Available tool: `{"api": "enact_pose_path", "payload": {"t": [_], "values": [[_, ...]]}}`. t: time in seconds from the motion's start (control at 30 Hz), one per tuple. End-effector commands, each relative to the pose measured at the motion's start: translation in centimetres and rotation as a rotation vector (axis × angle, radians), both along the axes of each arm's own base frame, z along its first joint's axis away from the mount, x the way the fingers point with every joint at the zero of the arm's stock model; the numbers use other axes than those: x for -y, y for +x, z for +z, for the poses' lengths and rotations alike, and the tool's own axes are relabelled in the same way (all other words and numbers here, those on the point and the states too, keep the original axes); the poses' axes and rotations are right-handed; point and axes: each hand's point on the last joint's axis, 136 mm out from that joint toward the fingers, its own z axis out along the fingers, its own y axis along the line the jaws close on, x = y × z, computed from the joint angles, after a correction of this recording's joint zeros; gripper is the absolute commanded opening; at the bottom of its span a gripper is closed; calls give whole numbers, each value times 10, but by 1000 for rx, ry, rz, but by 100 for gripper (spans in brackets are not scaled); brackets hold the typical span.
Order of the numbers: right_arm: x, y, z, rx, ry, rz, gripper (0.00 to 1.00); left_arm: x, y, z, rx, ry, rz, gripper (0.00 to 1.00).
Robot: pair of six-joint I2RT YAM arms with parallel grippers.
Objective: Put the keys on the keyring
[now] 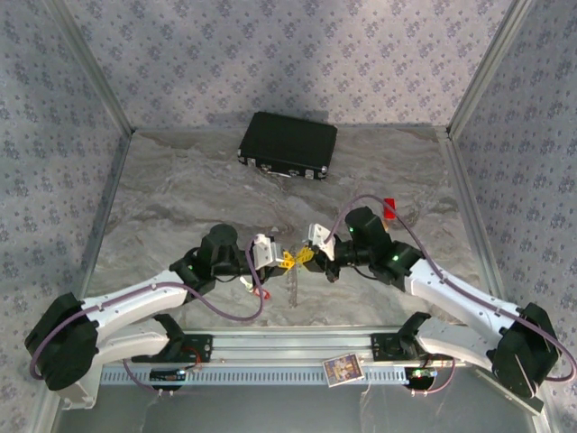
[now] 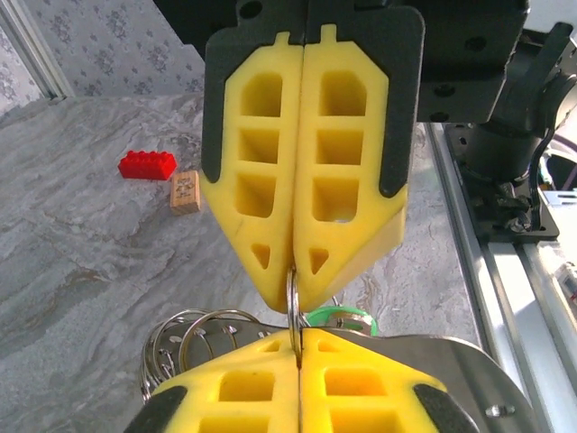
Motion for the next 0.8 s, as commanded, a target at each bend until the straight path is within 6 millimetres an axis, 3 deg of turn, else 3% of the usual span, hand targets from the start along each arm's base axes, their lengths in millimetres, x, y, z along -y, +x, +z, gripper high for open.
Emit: {"api": "enact_pose_path", "payload": {"t": [0.0,0.13,0.33,0.67,0.77], "values": [[-5,-1,17,32,8,42,0,4,-1,20,46,-59,-17,19],[-3,-3,15,42,-62,67,0,2,-3,17,53,-15,-23,20],[-3,-6,10,56,-155,111,0,2,-5,19,48,-7,-38,14],[-7,-9,8,95,-227,151,0,1,-7,22,51,-12,-44,17],[-10,-10,7,98,-237,158,0,2,-7,23,55,-15,-48,12]]}}
